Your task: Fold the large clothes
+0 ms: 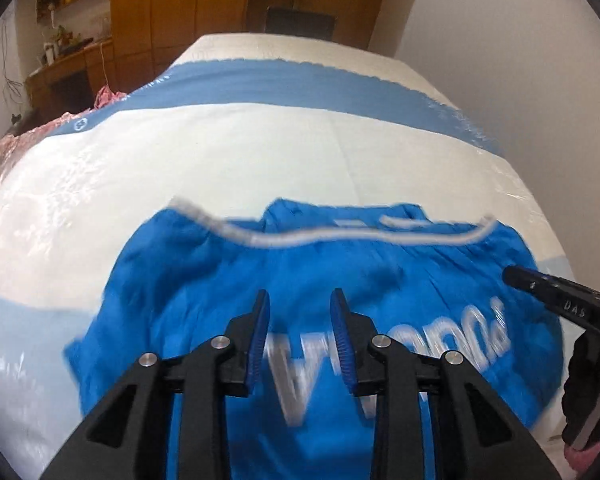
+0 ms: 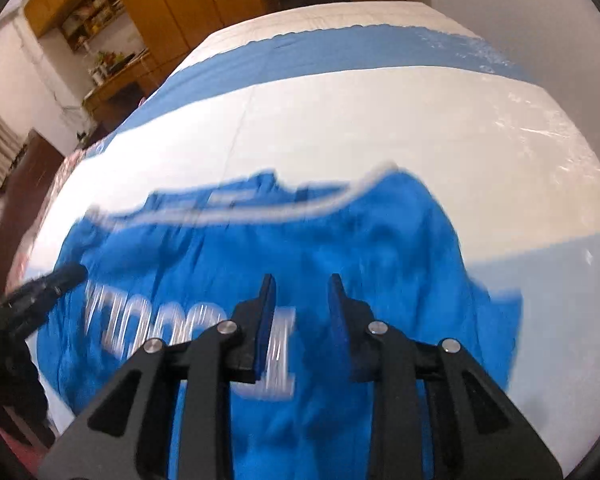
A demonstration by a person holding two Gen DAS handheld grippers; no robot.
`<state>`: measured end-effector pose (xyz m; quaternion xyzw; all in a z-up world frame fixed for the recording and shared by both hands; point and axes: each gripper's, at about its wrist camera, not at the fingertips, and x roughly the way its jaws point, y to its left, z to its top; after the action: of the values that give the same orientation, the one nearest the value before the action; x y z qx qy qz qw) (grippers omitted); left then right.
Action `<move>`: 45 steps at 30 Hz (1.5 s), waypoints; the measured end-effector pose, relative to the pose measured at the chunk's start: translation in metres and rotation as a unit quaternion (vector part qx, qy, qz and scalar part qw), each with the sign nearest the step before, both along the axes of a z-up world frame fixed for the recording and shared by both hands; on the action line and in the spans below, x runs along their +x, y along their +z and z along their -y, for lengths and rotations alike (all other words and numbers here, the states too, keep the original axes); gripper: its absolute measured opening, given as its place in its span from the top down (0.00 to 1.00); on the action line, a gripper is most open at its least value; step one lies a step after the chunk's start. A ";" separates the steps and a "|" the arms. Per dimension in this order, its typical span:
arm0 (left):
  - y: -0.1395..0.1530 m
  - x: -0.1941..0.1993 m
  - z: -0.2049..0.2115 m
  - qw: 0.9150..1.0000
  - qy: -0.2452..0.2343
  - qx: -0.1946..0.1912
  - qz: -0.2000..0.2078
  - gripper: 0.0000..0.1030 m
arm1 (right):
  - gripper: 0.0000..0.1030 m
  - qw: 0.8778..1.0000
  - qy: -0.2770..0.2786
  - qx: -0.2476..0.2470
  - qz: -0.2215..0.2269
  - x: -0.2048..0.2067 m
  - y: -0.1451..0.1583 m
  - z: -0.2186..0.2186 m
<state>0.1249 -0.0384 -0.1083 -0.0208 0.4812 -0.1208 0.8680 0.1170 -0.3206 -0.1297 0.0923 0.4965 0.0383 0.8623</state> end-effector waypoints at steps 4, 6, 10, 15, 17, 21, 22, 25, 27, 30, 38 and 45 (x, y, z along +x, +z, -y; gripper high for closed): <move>-0.023 0.027 0.003 1.000 0.007 0.010 -0.023 0.70 | 0.75 1.000 -0.011 -0.011 -0.022 0.025 -0.026 0.013; -0.042 0.033 0.003 0.999 0.010 0.016 -0.036 0.68 | 0.79 0.999 -0.010 -0.011 -0.031 0.028 -0.043 0.018; -0.054 0.035 -0.002 0.999 0.008 0.005 -0.031 0.68 | 0.79 1.000 0.000 -0.018 -0.022 0.028 -0.051 0.017; -0.048 0.038 -0.001 0.999 0.009 0.011 -0.045 0.68 | 0.79 0.998 -0.008 0.032 -0.049 0.030 -0.041 0.030; -0.032 0.031 -0.009 0.999 0.013 0.012 -0.045 0.68 | 0.75 0.997 -0.006 0.050 -0.051 0.024 -0.024 0.036; 0.005 -0.002 -0.048 0.999 0.024 0.022 -0.017 0.53 | 0.75 0.998 0.006 0.029 -0.051 -0.011 0.012 0.053; 0.011 -0.010 -0.061 0.999 0.034 0.028 -0.014 0.49 | 0.75 0.998 0.012 0.026 -0.056 -0.020 0.016 0.056; 0.015 -0.035 -0.114 0.997 0.072 0.009 -0.030 0.43 | 0.75 0.997 0.031 0.007 -0.073 -0.044 0.020 0.062; 0.009 -0.044 -0.136 0.995 0.088 -0.014 -0.049 0.43 | 0.75 0.995 0.035 -0.008 -0.090 -0.057 0.015 0.063; -0.006 -0.058 -0.157 0.991 0.106 -0.046 -0.067 0.42 | 0.77 0.994 0.032 -0.009 -0.102 -0.065 0.006 0.065; -0.041 -0.060 -0.162 0.979 0.117 -0.126 -0.106 0.39 | 0.79 0.992 0.021 -0.028 -0.121 -0.062 -0.009 0.062; -0.063 -0.052 -0.151 0.977 0.097 -0.143 -0.128 0.60 | 0.80 0.990 -0.001 -0.031 -0.137 -0.057 -0.027 0.060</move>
<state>0.0730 0.1124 -0.1713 -0.2069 0.5617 -0.1000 0.7948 0.0600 -0.3808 -0.1571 0.0706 0.6108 0.0086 0.7886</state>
